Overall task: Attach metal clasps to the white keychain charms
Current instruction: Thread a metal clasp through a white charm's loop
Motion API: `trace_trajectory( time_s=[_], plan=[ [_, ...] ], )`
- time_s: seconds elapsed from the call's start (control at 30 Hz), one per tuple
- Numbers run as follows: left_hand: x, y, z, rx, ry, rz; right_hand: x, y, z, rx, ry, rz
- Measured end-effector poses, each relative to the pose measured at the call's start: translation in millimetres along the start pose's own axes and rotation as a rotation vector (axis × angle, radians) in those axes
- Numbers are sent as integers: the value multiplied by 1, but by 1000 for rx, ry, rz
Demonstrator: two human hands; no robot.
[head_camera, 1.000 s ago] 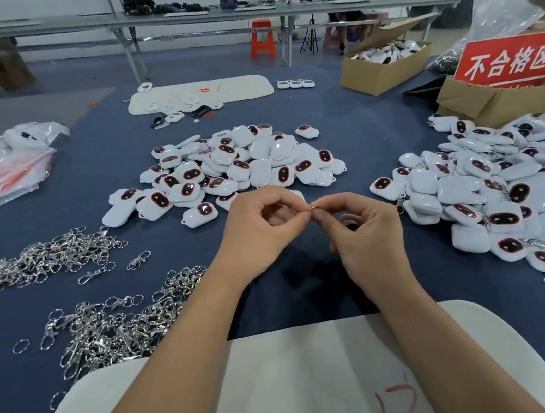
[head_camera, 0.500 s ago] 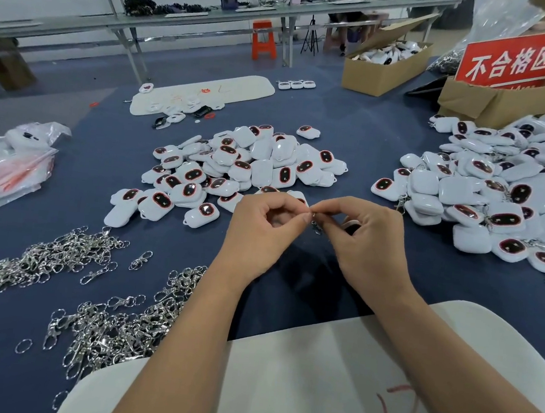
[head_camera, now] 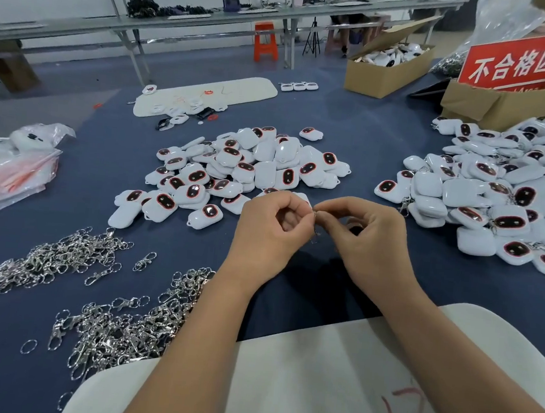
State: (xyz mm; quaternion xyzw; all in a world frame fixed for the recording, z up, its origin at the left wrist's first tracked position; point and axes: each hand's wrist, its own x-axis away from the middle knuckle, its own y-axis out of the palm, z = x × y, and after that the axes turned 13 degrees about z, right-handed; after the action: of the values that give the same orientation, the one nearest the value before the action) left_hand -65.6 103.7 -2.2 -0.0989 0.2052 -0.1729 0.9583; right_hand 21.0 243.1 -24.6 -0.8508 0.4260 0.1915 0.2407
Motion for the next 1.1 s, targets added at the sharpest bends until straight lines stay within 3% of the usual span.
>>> trace_trajectory(
  time_s=[0.13, 0.37, 0.8, 1.0, 1.1],
  plan=[
    [0, 2, 2, 23, -8, -2, -5, -3, 2, -124, 126, -167],
    [0, 3, 1, 32, 10, -21, -6, -7, 1, -216, 219, -116],
    [-1, 5, -7, -102, 129, 10, 3, -3, -8, 233, -255, 90],
    [0, 7, -8, -140, 138, 31, 3, -3, -9, 298, -353, 97],
    [0, 6, -7, -121, 153, 36, 3, -3, -9, 223, -302, 74]
  ],
)
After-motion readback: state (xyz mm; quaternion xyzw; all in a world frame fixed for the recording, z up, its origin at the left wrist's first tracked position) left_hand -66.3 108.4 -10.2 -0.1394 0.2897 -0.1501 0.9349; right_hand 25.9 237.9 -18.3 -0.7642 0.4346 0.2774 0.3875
